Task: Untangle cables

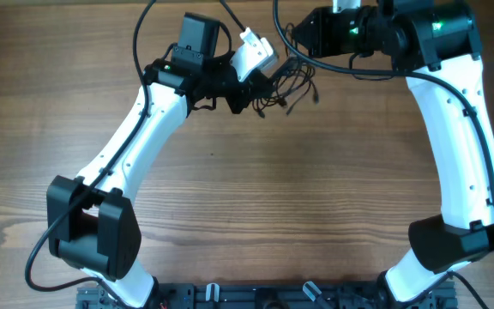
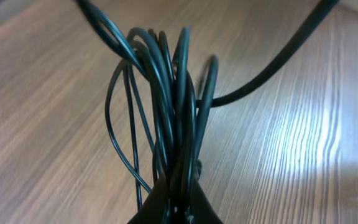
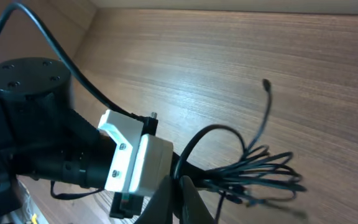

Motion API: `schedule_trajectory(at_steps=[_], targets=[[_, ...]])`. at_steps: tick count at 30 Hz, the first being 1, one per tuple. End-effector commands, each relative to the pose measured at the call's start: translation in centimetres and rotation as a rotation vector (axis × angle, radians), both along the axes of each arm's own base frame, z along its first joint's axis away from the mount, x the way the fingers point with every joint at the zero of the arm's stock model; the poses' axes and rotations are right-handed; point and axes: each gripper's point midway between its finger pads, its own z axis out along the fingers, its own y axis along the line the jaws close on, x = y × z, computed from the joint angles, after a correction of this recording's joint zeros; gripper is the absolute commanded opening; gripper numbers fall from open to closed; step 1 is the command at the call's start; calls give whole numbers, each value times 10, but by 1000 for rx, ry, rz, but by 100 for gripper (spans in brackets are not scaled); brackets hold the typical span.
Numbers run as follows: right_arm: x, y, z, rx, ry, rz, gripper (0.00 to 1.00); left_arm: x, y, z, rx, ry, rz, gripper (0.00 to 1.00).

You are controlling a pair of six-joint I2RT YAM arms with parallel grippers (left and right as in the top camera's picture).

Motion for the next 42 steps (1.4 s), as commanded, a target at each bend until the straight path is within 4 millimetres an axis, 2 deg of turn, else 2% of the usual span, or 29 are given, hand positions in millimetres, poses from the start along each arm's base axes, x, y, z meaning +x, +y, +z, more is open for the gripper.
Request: schedule_trajectory(at_steps=[1, 4, 6, 8, 10, 12, 13, 15, 17, 19, 21, 24, 25, 26, 27, 29, 31, 34, 36, 38, 40, 42], targets=[[2, -15, 21, -21, -64, -67, 4, 11, 44, -32, 165, 65, 139, 4], [21, -65, 8, -148, -55, -285, 4, 17, 102, -44, 207, 169, 263, 4], [27, -98, 3, -214, -48, -384, 4, 17, 127, -47, 199, 219, 314, 4], [30, -129, -1, -272, -37, -473, 4, 16, 143, -46, 172, 255, 345, 4], [27, -139, -6, -276, -8, -484, 4, 15, 146, -42, 124, 274, 340, 4], [22, -136, -10, -276, 17, -467, 4, 14, 137, -37, 85, 276, 313, 4], [19, -132, -12, -266, 30, -450, 8, 12, 133, -35, 68, 278, 297, 4], [10, -114, -15, -231, 45, -316, 36, 8, 123, -31, 38, 284, 267, 5], [-7, -81, -15, -156, 29, -62, 55, 6, 114, -24, 5, 284, 238, 6], [-24, -61, -13, -107, -5, 133, 57, 6, 107, -14, -47, 265, 208, 7], [-37, -48, -10, -72, -42, 272, 60, 2, 92, 9, -163, 241, 135, 9], [-35, -49, -16, -84, -30, 278, 65, -10, 76, 45, -315, 210, 20, 13], [-32, -51, -23, -96, -13, 269, 74, -17, 69, 60, -379, 200, -35, 17], [-29, -53, -28, -109, 3, 255, 79, -23, 64, 71, -424, 193, -79, 20], [-23, -58, -39, -130, 52, 208, 79, -31, 57, 83, -472, 185, -136, 23], [-15, -64, -56, -160, 109, 165, 78, -37, 49, 87, -481, 178, -168, 24], [-9, -68, -76, -181, 172, 142, 78, -35, 47, 81, -445, 173, -149, 24], [1, -69, -114, -249, 279, 99, 73, -10, 59, 56, -304, 194, 31, 24], [8, -69, -128, -307, 303, 42, 72, 14, 77, 34, -174, 213, 232, 26], [14, -67, -135, -357, 303, -5, 71, 27, 91, 24, -104, 205, 344, 27], [16, -67, -147, -437, 312, -72, 72, 40, 111, 17, -35, 200, 496, 27], [10, -56, -165, -474, 331, -65, 72, 55, 145, 15, 48, 180, 723, 27]])
